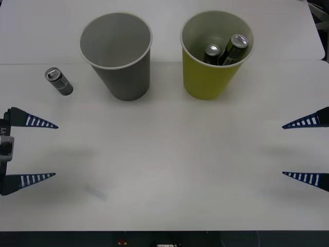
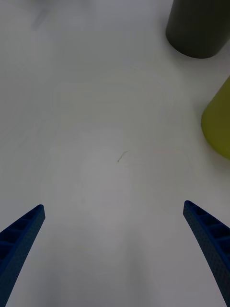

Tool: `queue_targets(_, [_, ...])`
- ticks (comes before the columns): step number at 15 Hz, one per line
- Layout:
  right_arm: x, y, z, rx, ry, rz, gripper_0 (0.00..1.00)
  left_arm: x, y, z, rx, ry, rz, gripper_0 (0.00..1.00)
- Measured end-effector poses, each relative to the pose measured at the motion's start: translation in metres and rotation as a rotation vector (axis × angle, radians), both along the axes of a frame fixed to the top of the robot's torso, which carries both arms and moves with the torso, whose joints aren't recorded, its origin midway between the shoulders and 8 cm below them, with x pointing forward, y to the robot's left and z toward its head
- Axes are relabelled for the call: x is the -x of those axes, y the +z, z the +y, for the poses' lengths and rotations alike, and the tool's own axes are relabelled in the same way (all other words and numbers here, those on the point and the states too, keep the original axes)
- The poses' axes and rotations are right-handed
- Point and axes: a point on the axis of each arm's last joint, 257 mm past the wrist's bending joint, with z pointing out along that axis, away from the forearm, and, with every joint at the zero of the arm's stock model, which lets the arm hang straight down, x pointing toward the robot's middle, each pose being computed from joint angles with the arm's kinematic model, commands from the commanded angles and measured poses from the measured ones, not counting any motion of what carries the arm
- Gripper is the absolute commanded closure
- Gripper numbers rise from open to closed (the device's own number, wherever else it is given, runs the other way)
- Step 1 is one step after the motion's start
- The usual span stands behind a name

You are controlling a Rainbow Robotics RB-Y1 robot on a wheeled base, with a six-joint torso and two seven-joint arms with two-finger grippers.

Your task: Put the can into the green bin and the plastic bottle into the gray bin

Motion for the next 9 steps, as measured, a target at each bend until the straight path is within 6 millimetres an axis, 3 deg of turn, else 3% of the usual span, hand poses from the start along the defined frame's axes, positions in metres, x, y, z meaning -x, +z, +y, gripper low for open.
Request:
queue_targets(4, [0.0, 0.0, 0.0, 0.0, 0.0, 0.0, 0.0, 0.007, -0.01, 0.005, 0.01, 0.023, 0.03, 0.0])
queue_targets(9, [0.0, 0.0, 0.0, 0.0, 0.0, 0.0, 0.0, 0.004, -0.005, 0.005, 0.04, 0.073, 0.015, 0.0])
